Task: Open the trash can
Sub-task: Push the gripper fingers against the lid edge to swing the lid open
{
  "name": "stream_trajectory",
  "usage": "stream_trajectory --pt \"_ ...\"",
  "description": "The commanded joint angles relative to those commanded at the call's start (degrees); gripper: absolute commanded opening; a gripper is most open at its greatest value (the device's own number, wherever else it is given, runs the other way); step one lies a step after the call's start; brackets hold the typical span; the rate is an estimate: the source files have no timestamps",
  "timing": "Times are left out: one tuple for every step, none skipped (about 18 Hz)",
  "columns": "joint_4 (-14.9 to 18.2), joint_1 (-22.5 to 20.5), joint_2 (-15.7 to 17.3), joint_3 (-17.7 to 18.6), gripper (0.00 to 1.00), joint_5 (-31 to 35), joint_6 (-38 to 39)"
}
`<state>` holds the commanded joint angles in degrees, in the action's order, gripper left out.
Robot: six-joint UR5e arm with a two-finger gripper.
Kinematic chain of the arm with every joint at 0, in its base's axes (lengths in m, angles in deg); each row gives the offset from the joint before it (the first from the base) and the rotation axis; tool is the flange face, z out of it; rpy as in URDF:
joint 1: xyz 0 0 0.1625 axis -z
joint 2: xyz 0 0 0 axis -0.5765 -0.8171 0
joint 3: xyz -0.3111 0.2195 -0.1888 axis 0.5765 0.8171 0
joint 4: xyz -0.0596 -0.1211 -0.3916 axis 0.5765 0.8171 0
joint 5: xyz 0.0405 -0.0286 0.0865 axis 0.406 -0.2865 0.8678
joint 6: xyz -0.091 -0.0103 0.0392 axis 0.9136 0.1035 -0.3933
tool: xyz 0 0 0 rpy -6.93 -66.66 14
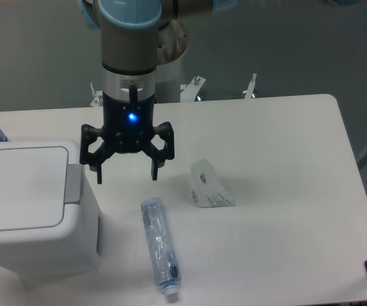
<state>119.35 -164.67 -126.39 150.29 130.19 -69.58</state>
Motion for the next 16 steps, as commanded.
stream_trajectory --pt "0.0 0.2 0.0 0.0 1.00 0.0 0.0" --pt "0.0 0.3 0.0 0.0 1.00 0.0 0.0" --pt "0.0 0.5 0.0 0.0 1.00 0.0 0.0" --pt "0.0 0.6 0.0 0.0 1.00 0.0 0.0" --pt "0.0 0.6 0.0 0.0 1.00 0.0 0.0" --pt "0.0 0.6 0.0 0.1 1.00 0.0 0.0" --pt "0.0 0.7 0.0 0.3 1.00 0.0 0.0" --pt "0.0 1.1 0.0 0.4 1.00 0.0 0.0" --pt "0.0 1.3 0.0 0.4 1.00 0.0 0.0" --pt "-0.1 1.4 0.0 0.5 1.00 0.1 0.0" --pt "-0.1 1.5 -0.1 0.6 1.00 0.3 0.0" --pt "-0.1 1.6 -0.2 0.8 1.00 0.3 0.0" --pt "-0.1 1.9 -0.2 0.9 1.00 0.3 0.0" --pt "-0.1 2.1 -0.4 1.0 1.00 0.4 0.0" --pt "-0.1 2.2 -0.4 1.2 1.00 0.5 0.0" --pt "-0.1 2.5 -0.4 1.7 1.00 0.7 0.0"
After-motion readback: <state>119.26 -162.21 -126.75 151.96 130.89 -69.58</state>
